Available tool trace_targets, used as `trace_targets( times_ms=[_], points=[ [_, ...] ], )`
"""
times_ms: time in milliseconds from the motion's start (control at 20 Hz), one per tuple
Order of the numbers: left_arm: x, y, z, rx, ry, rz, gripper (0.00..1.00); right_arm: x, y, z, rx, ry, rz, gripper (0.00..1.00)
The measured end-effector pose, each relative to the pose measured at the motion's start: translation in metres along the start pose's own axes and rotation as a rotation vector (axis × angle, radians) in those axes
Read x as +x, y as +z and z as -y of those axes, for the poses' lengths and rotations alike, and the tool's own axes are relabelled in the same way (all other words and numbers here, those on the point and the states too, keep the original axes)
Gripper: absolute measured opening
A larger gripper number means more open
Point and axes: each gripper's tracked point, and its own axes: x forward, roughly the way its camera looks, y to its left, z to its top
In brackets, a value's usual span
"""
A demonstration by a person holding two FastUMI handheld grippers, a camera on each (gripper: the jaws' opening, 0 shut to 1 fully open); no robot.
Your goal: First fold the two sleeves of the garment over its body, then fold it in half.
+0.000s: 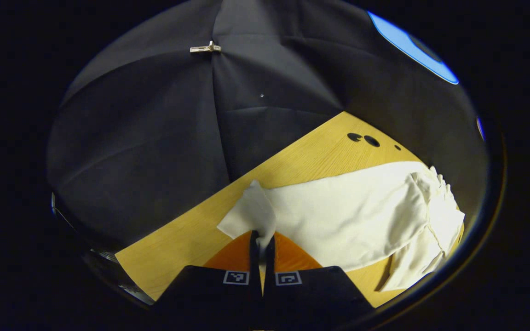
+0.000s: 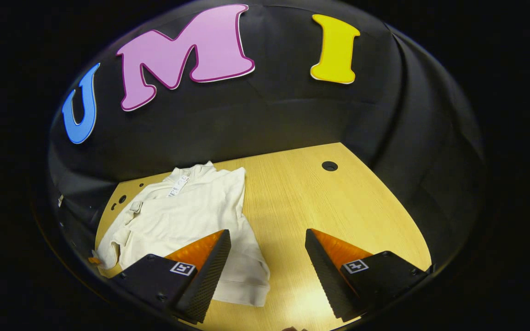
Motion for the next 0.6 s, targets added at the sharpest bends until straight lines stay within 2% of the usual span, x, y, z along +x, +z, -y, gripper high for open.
trace_targets(
  times_ms=[150,300,600],
  points=[
    [-0.007,0.032,0.025,-0.003,-0.025,0.047,0.06,0.003,-0.005,0.007,-0.007,0.008,-0.001,0.99],
    [-0.01,0.062,0.073,-0.011,-0.084,0.079,0.06,0.003,-0.009,0.024,0.026,-0.01,0.003,0.99],
    [-0.034,0.11,0.188,0.107,-0.227,0.154,0.06,0.001,-0.021,0.068,0.132,-0.092,-0.001,0.99]
  ],
)
